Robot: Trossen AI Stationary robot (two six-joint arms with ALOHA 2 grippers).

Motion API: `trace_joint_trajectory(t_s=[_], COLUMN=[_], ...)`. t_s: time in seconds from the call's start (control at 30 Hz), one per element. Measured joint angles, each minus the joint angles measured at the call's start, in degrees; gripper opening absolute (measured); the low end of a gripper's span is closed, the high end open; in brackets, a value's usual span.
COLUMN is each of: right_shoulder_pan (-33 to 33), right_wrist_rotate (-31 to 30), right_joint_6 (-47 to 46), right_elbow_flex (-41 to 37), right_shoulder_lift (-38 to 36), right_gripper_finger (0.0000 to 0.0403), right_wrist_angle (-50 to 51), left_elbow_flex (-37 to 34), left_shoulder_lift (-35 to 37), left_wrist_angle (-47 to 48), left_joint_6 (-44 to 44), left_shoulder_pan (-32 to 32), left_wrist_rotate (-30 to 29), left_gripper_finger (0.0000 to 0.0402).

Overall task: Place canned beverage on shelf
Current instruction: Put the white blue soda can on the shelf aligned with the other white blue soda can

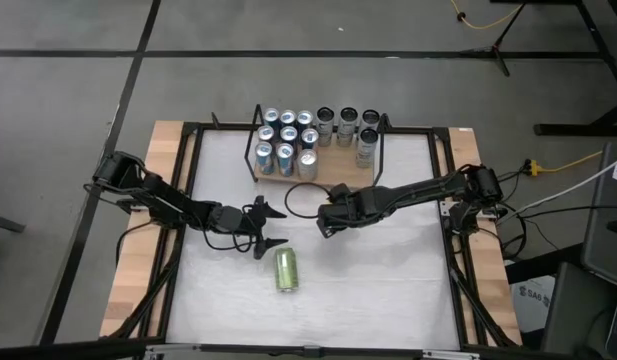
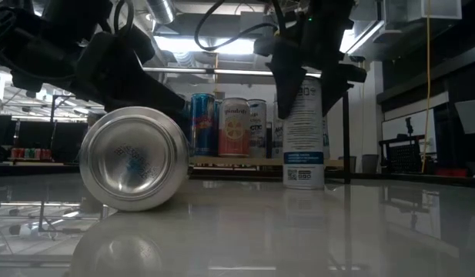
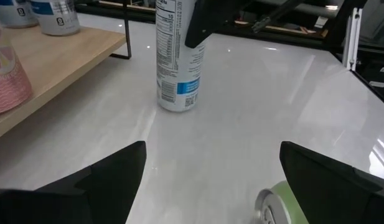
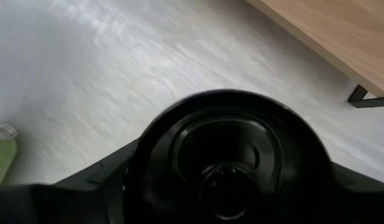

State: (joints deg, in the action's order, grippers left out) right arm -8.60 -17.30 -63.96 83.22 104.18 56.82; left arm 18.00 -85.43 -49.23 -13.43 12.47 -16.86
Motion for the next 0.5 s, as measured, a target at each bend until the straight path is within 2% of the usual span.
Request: trace_joint_trajectory(t_s=[0.3,0.5], right_shoulder_pan=[-0.02,0.00], right_wrist_rotate=[0.37,0.44], right_joint_6=[-0.27,-0.24], right_elbow_flex=[0.02,0.02], right_shoulder_lift=[-0.04,-0.09], right_gripper_finger=[0.0374,0.0390], right_wrist_angle=[-0.17,-0.20], left_elbow_flex=[0.00,0.00], left_shoulder_lift=[0.00,0.00], left_wrist_angle=[-0.02,-0.02], left_joint_6=[-0.06,-0.09], left_shoulder_pan=[0.00,0.00], left_wrist_rotate=[0.01,0.02], left_gripper_finger=[0.0364,0.0364])
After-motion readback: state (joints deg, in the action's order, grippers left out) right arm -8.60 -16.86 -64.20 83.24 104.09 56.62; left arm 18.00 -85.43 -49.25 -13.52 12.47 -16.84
